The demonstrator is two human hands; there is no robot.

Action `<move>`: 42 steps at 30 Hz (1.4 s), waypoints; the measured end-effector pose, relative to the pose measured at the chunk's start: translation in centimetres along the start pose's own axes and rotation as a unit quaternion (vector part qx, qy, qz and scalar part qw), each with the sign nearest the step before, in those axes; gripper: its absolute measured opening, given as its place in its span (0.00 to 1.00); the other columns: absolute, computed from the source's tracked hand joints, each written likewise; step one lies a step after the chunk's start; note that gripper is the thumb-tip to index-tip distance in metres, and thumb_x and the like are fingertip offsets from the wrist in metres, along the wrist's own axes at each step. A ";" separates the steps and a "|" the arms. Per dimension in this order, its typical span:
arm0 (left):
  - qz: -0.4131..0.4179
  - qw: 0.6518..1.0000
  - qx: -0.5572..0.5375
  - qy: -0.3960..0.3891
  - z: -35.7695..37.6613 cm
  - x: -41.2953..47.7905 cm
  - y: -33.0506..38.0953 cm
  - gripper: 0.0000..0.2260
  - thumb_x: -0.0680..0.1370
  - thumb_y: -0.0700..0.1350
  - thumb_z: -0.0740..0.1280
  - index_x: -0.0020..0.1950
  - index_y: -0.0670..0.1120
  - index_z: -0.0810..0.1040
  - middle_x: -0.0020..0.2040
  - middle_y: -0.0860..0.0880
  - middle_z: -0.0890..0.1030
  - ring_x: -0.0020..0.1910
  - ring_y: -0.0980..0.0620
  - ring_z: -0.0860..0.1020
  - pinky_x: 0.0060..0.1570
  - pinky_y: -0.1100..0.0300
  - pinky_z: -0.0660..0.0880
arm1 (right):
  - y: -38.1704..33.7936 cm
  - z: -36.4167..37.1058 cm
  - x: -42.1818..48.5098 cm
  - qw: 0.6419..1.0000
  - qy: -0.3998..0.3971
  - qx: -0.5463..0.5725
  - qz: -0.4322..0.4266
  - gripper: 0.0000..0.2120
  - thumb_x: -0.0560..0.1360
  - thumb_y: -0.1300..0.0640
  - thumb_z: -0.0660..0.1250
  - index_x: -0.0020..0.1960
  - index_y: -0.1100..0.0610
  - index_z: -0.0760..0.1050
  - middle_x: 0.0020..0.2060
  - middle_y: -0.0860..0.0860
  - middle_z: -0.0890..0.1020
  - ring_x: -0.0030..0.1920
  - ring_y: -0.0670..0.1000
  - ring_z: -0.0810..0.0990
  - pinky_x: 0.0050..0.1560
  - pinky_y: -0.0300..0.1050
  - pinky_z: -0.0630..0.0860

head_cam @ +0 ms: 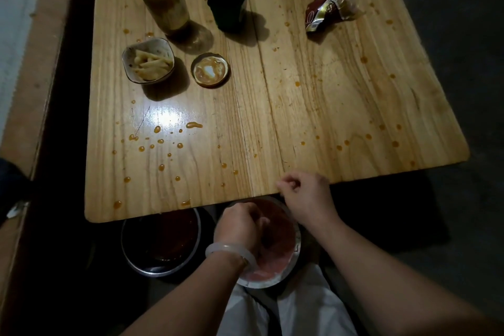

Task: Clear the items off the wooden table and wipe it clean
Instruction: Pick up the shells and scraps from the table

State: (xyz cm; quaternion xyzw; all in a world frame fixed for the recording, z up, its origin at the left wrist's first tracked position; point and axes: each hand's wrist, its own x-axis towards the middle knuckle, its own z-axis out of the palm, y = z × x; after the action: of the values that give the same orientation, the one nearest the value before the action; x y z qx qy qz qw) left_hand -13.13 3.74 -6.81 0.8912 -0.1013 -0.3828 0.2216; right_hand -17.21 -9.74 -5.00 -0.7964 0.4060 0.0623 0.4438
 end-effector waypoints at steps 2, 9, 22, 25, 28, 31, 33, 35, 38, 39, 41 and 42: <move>0.033 0.999 -0.001 0.005 -0.1 0.0 -0.1 0.05 0.75 0.44 0.67 0.45 0.53 0.81 0.45 0.53 0.82 0.46 0.53 0.80 0.49 0.55 0.78 | -0.2 -0.1 1.5 0.998 0.063 -0.001 -0.014 0.04 0.75 0.62 0.68 0.45 0.57 0.81 0.38 0.48 0.80 0.38 0.44 0.78 0.34 0.27 0.69; 0.076 0.995 -0.051 0.036 -0.7 0.8 0.8 0.03 0.76 0.45 0.68 0.47 0.52 0.81 0.44 0.55 0.82 0.46 0.57 0.79 0.50 0.55 0.78 | 0.0 0.6 4.5 0.995 0.084 -0.057 -0.008 0.09 0.76 0.62 0.68 0.37 0.55 0.76 0.42 0.49 0.79 0.39 0.44 0.77 0.31 0.35 0.70; 0.055 0.991 -0.048 0.110 -2.2 2.9 2.2 0.07 0.76 0.43 0.66 0.53 0.51 0.80 0.50 0.52 0.79 0.50 0.54 0.77 0.51 0.57 0.77 | 2.7 1.0 -0.5 0.957 -0.078 -0.176 -0.217 0.05 0.78 0.62 0.63 0.43 0.55 0.71 0.39 0.46 0.68 0.38 0.48 0.68 0.37 0.43 0.65; 0.047 0.992 -0.045 0.112 -2.2 3.1 2.0 0.06 0.76 0.44 0.67 0.51 0.52 0.80 0.49 0.52 0.79 0.49 0.53 0.77 0.51 0.54 0.77 | 2.7 1.1 -0.7 0.956 -0.101 -0.159 -0.225 0.06 0.78 0.65 0.62 0.47 0.55 0.72 0.41 0.46 0.71 0.39 0.47 0.70 0.38 0.41 0.67; 0.049 0.991 -0.038 0.117 -2.4 3.3 2.0 0.06 0.75 0.44 0.67 0.50 0.52 0.80 0.49 0.52 0.79 0.48 0.53 0.77 0.49 0.53 0.78 | 2.0 0.7 0.0 0.974 -0.072 -0.111 -0.182 0.08 0.78 0.61 0.64 0.55 0.53 0.76 0.45 0.47 0.78 0.43 0.47 0.77 0.41 0.43 0.75; 0.053 0.991 -0.042 0.115 -2.4 3.5 2.1 0.05 0.76 0.44 0.67 0.50 0.52 0.79 0.48 0.53 0.79 0.48 0.53 0.77 0.49 0.53 0.78 | 1.6 0.3 1.7 0.987 0.009 -0.085 -0.137 0.06 0.77 0.56 0.66 0.53 0.53 0.79 0.41 0.45 0.78 0.43 0.48 0.79 0.41 0.44 0.77; 0.057 0.991 -0.045 0.113 -2.5 3.6 2.2 0.05 0.76 0.45 0.66 0.51 0.51 0.80 0.49 0.52 0.79 0.49 0.53 0.77 0.50 0.52 0.77 | 1.6 0.2 2.8 0.988 0.045 -0.075 -0.131 0.04 0.77 0.58 0.67 0.50 0.55 0.80 0.42 0.45 0.76 0.42 0.47 0.78 0.42 0.45 0.78; 0.059 0.991 -0.047 0.111 -2.6 3.8 2.4 0.06 0.77 0.45 0.66 0.51 0.51 0.80 0.49 0.52 0.79 0.49 0.52 0.77 0.50 0.52 0.77 | 1.7 0.2 3.3 0.988 0.040 -0.082 -0.127 0.03 0.76 0.60 0.68 0.47 0.56 0.80 0.43 0.45 0.74 0.41 0.47 0.76 0.41 0.46 0.78; 0.060 0.991 -0.044 0.108 -2.7 3.9 2.6 0.06 0.77 0.43 0.65 0.51 0.51 0.80 0.49 0.52 0.78 0.49 0.52 0.77 0.51 0.52 0.77 | 1.7 0.2 2.8 0.980 -0.005 -0.123 -0.157 0.03 0.76 0.59 0.67 0.44 0.55 0.78 0.42 0.45 0.73 0.41 0.46 0.74 0.39 0.44 0.75; 0.060 0.991 -0.042 0.110 -2.7 4.0 2.6 0.06 0.77 0.43 0.65 0.51 0.51 0.80 0.49 0.52 0.78 0.49 0.52 0.77 0.52 0.53 0.77 | 1.7 0.2 2.4 0.972 -0.027 -0.148 -0.183 0.03 0.76 0.59 0.66 0.44 0.55 0.78 0.42 0.45 0.73 0.41 0.46 0.73 0.38 0.43 0.73; 0.058 0.991 -0.035 0.114 -2.7 4.1 2.7 0.06 0.77 0.43 0.65 0.51 0.51 0.80 0.49 0.52 0.78 0.49 0.53 0.77 0.51 0.54 0.77 | 1.7 0.5 1.5 0.949 -0.070 -0.200 -0.235 0.03 0.76 0.60 0.65 0.45 0.55 0.77 0.43 0.47 0.73 0.42 0.49 0.73 0.37 0.43 0.70; 0.056 0.991 -0.032 0.114 -2.7 4.1 2.8 0.06 0.77 0.43 0.65 0.50 0.52 0.80 0.49 0.53 0.78 0.48 0.53 0.77 0.50 0.54 0.77 | 1.7 0.6 1.1 0.941 -0.087 -0.215 -0.246 0.03 0.76 0.59 0.64 0.45 0.55 0.76 0.43 0.48 0.74 0.42 0.50 0.73 0.37 0.44 0.69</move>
State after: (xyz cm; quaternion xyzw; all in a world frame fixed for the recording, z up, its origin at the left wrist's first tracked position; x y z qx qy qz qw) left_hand -8.42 0.73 -6.47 0.9142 -0.1131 -0.2690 0.2811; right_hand -17.52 -10.37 -6.98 -0.9393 0.1339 0.1059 0.2975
